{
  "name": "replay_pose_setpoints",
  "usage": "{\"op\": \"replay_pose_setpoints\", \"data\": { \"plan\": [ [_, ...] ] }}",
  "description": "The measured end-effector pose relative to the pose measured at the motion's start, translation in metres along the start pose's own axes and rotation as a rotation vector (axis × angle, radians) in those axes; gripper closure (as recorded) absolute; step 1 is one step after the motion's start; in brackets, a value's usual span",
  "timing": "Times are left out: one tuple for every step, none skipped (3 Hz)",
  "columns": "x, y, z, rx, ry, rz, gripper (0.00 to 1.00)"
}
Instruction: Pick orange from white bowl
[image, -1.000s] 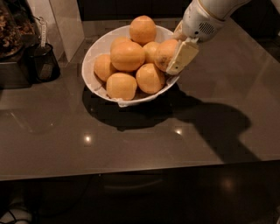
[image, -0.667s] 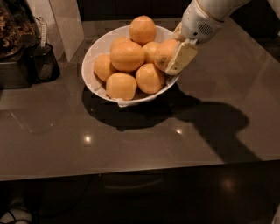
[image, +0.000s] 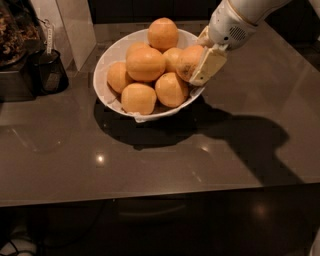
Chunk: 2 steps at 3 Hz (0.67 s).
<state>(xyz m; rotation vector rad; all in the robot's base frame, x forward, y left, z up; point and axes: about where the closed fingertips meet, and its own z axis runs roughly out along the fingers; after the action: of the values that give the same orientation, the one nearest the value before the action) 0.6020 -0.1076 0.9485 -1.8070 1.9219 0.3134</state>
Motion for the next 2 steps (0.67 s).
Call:
{"op": "replay_pose_setpoints", "data": {
  "plan": [
    [-0.001,0.002,-0.005,-0.002,-0.029,-0.010,1.00],
    [-0.008,0.008,-0.027,0.018,-0.134,-0.016,1.00]
  ]
}}
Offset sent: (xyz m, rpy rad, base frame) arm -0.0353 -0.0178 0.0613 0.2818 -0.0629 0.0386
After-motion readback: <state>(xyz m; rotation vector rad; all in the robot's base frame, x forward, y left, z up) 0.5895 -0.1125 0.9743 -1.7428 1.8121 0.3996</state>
